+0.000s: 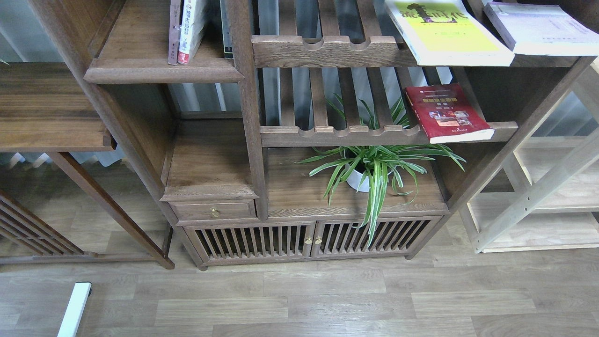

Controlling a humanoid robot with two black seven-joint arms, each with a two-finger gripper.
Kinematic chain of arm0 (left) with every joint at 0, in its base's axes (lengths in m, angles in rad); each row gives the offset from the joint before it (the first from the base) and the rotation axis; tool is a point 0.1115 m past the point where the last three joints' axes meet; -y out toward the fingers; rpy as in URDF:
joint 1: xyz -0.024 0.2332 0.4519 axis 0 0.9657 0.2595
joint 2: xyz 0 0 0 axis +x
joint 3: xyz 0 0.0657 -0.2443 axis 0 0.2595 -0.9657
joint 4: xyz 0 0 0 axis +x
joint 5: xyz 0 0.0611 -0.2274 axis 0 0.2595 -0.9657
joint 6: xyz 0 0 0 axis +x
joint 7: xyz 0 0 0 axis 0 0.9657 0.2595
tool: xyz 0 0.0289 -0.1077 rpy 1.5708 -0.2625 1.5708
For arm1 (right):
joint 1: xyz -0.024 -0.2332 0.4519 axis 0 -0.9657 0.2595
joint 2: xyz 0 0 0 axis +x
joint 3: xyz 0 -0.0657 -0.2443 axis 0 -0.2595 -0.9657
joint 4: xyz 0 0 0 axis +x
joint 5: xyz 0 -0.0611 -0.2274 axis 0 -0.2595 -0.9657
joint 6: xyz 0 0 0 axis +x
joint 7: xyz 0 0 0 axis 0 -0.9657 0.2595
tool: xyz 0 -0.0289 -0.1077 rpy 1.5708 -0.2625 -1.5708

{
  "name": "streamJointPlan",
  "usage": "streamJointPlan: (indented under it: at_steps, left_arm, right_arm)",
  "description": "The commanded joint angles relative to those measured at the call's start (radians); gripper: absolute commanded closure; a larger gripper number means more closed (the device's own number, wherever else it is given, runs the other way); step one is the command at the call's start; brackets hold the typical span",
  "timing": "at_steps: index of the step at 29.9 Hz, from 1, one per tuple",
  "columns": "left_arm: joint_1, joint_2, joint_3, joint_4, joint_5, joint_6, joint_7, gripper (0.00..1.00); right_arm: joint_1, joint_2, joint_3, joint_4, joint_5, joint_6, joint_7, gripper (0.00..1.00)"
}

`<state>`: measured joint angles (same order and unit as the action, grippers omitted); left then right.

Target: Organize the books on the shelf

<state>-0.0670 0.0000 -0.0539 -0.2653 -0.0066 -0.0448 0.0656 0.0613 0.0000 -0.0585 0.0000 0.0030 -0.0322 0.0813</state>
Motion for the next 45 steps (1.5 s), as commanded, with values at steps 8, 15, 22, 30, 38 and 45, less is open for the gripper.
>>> streamJointPlan:
  at_steps: [8,15,22,30,38,45]
  left_arm:
    - [-0.025,0.0,-0.026,0.001,-0.01,0.0,0.003,0.01]
    - [-0.05,0.0,-0.018,0.004,-0.009,0.006,-0.01,0.01]
    - [-0.095,0.0,-0.029,0.004,-0.009,0.006,-0.018,0.01]
    - [-0.195,0.0,-0.03,0.004,-0.009,0.091,-0.015,0.01]
    - [-0.27,0.063,-0.046,0.004,-0.01,0.098,-0.015,0.01]
    - [-0.295,0.13,-0.046,-0.005,-0.009,0.06,-0.021,0.0]
  right_arm:
    - [0.022,0.0,0.011,-0.11,0.0,0.0,0.002,0.0]
    - [0.04,0.0,0.009,-0.114,0.0,-0.003,0.002,0.0]
    - [0.118,0.0,0.009,-0.115,0.0,-0.049,0.002,0.0]
    - [0.241,-0.055,0.009,-0.115,0.0,-0.114,0.0,0.0]
    - [0.314,-0.15,0.009,-0.115,0.0,-0.114,0.0,0.0]
    - [0.351,-0.281,0.008,-0.115,0.0,-0.115,0.035,0.0]
